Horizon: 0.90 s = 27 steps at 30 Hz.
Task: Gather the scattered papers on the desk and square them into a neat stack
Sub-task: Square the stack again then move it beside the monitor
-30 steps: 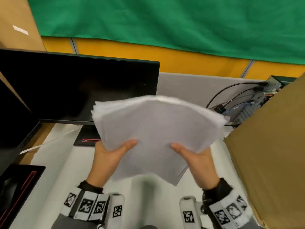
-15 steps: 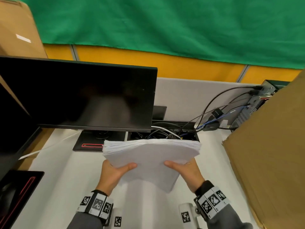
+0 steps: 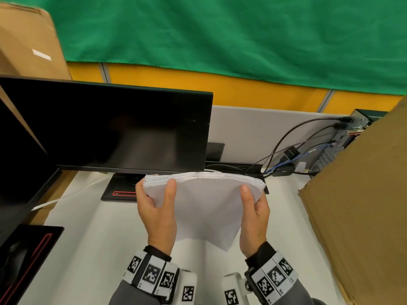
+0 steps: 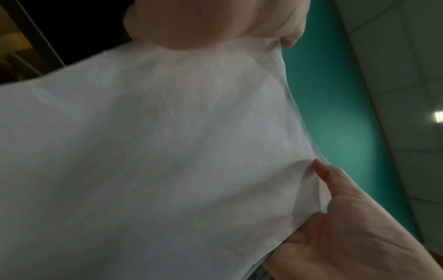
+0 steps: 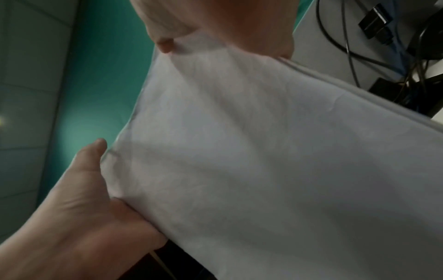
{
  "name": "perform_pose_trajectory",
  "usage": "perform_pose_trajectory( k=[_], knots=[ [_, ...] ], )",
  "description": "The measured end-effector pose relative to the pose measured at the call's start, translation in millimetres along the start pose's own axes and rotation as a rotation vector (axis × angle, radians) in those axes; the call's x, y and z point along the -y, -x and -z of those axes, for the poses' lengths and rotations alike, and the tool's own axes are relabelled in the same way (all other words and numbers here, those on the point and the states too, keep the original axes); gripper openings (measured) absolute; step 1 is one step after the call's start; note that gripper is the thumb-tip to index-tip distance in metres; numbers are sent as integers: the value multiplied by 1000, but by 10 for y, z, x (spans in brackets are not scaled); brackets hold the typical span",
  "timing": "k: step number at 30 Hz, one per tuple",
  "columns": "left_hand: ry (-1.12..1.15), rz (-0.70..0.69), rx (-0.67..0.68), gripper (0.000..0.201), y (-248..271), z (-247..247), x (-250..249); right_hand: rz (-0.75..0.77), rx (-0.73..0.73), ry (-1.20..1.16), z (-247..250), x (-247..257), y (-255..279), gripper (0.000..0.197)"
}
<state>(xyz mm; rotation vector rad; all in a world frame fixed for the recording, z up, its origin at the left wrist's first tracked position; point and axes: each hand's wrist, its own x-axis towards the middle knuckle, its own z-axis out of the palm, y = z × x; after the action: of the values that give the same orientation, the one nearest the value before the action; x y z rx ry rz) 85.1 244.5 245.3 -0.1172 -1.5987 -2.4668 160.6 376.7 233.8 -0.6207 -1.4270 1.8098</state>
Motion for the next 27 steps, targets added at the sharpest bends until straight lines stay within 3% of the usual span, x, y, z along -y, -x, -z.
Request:
perform_pose_trajectory(
  k=[4, 7, 12, 22, 27],
  knots=[
    [38, 126, -61, 17, -42, -145, -123, -39, -29, -35, -69, 89, 19, 31],
    [33, 160, -90, 30, -95, -197, -166, -61, -74, -41, -130, 190, -3, 23],
    [51, 159, -137, 38, -105, -237, -194, -64, -150, -58, -182, 285, -52, 29],
    [33, 116, -161, 16, -148, -262, -206, -49, -184, -48, -239, 322, -79, 25],
    [13, 85, -151, 18, -142, -274, -214, -61, -221, -37, -247, 364, -115, 36]
  ],
)
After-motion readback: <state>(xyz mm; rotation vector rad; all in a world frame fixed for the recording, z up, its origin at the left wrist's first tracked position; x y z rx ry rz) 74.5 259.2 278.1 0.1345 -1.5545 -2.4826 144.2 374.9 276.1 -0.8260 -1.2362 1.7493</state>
